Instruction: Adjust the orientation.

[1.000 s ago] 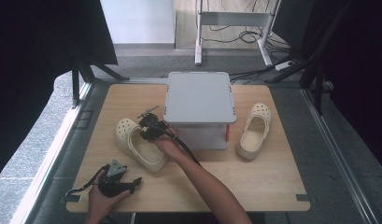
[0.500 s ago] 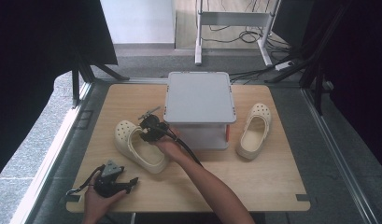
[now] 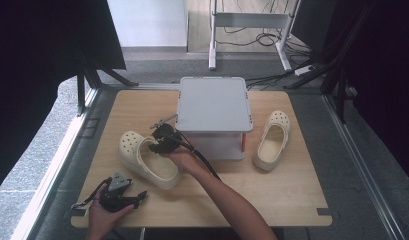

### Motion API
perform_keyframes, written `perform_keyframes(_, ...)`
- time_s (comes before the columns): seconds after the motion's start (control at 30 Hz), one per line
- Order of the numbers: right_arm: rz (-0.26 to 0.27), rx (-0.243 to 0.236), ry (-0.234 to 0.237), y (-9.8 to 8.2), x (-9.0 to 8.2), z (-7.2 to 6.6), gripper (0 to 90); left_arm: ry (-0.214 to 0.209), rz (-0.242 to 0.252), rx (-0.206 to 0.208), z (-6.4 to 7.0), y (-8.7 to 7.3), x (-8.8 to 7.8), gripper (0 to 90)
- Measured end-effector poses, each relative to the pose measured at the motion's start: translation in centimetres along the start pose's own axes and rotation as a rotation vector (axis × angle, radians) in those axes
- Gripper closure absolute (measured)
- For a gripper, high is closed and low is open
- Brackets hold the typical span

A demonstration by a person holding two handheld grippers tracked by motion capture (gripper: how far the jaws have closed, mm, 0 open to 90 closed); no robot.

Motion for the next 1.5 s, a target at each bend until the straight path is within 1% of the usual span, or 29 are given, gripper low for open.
perform_keyframes(0.07, 0.009, -0.013, -0.001, -0.1, -0.7, -0.1, 78.0, -0.001, -0.003, -0.001, 0.0, 0.0, -0.1, 24.7)
perform_keyframes(0.23, 0.022, -0.023, 0.013, -0.4, -1.9, -0.6, 77.9, -0.009, -0.008, -0.004, 0.1, -0.1, -0.3, 25.3)
perform_keyframes(0.37, 0.036, -0.039, 0.011, -0.6, -2.9, -1.0, 77.9, -0.027, 0.012, -0.008, 0.2, 0.1, -0.7, 25.4)
perform_keyframes(0.4, 0.036, -0.035, 0.012, -0.6, -3.1, -1.0, 77.9, -0.029, 0.022, -0.01, 0.2, 0.1, -0.9, 25.5)
perform_keyframes(0.47, 0.042, -0.031, 0.02, -0.7, -3.5, -1.0, 77.9, -0.027, 0.025, -0.011, 0.2, 0.1, -1.2, 25.5)
perform_keyframes(0.6, 0.046, -0.036, 0.024, -1.2, -4.3, -1.1, 77.9, -0.018, 0.02, -0.002, 0.2, -0.1, -1.4, 25.4)
perform_keyframes(0.67, 0.043, -0.032, 0.031, -1.5, -4.5, -1.1, 77.9, -0.024, 0.025, -0.005, 0.2, 0.0, -1.4, 25.4)
perform_keyframes(0.8, 0.05, -0.032, 0.034, -2.4, -5.2, -1.0, 77.9, -0.025, 0.034, -0.009, 0.2, 0.0, -1.6, 25.5)
perform_keyframes(0.93, 0.056, -0.03, 0.044, -3.3, -6.0, -0.7, 77.9, -0.045, 0.058, -0.019, 0.3, 0.2, -1.9, 25.6)
perform_keyframes(1.07, 0.072, -0.029, 0.04, -4.2, -7.1, -0.3, 77.9, -0.049, 0.073, -0.025, 0.3, 0.3, -2.1, 25.6)
perform_keyframes(1.13, 0.08, -0.017, 0.042, -4.7, -7.8, -0.1, 77.9, -0.053, 0.075, -0.029, 0.3, 0.4, -2.0, 25.6)
perform_keyframes(1.3, 0.096, -0.004, 0.043, -5.9, -8.9, 0.4, 77.9, -0.059, 0.08, -0.03, 0.5, 0.5, -1.9, 25.6)
perform_keyframes(1.5, 0.101, 0.013, 0.057, -7.5, -10.3, 1.1, 77.9, -0.065, 0.081, -0.033, 0.6, 0.5, -1.9, 25.6)
Point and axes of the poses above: each handheld gripper's, and its own axes: x roughly forward along the jaws, y roughly out of its top, z roughly to its right, the point moved 5 cm from there along x, roughly forward along the jaws, and after that the axes turned 8 degrees about -y, right-handed, at the moved point
